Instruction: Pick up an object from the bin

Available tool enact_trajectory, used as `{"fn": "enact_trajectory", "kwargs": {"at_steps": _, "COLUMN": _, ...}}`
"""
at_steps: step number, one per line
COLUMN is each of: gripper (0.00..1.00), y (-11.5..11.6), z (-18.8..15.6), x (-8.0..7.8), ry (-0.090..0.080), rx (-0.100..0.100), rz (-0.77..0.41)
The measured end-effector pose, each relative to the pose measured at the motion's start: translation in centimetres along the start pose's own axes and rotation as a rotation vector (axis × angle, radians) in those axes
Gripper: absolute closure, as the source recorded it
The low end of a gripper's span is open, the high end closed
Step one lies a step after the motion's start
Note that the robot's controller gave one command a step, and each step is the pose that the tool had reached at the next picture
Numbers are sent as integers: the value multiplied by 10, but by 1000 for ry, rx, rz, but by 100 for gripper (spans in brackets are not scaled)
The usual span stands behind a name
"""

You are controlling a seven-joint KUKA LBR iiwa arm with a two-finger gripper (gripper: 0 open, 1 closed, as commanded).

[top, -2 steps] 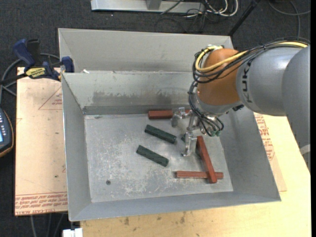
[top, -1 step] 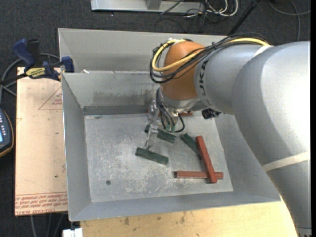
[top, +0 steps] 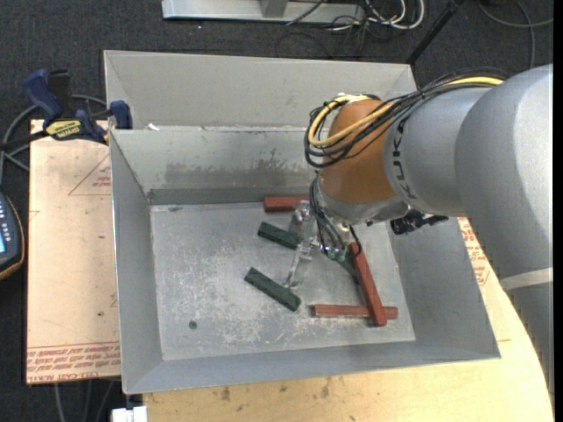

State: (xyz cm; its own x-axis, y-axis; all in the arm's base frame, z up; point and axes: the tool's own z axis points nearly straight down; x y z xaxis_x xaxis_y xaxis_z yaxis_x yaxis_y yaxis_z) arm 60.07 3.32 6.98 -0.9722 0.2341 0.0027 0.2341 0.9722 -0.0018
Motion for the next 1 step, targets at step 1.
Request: {"fn": "enact_trajectory", "kwargs": {"at_steps": 1, "gripper": 100, "y": 4, "z": -1, "x": -2, "ry": -6, "rx": -3, "rz": -4}}
